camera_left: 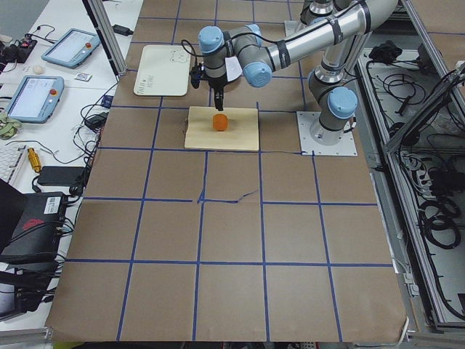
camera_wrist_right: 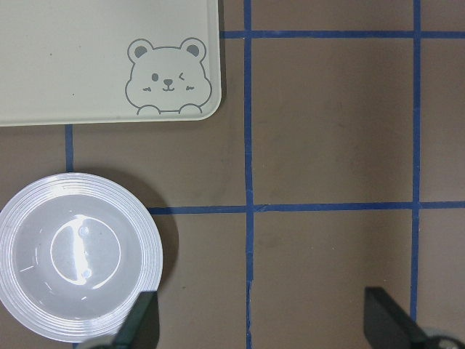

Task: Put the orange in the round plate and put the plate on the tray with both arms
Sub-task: 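Lower the left gripper onto the orange on the bamboo board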

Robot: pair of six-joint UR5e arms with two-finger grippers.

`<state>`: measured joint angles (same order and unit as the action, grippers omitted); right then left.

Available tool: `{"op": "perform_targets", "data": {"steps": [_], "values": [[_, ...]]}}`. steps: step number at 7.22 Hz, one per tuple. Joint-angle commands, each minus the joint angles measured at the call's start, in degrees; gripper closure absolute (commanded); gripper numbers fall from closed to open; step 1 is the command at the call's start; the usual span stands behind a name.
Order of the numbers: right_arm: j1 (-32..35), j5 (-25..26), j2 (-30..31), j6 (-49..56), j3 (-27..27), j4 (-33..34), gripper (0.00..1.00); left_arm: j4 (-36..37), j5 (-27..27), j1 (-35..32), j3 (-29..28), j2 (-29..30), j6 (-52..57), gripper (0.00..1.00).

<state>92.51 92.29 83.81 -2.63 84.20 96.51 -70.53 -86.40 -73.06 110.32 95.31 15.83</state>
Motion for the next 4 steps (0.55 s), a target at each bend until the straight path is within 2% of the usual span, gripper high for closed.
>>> {"op": "perform_targets", "data": {"steps": [1, 4], "values": [[-0.3, 0.0, 0.0, 0.1, 0.5, 0.3, 0.0, 4.4, 0.1, 0.2, 2.4, 3.6, -2.3, 0.0], [-0.3, 0.0, 0.1, 0.1, 1.0, 0.4, 0.0, 5.8, 0.1, 0.2, 2.6, 7.2, -3.2, 0.0]]}}
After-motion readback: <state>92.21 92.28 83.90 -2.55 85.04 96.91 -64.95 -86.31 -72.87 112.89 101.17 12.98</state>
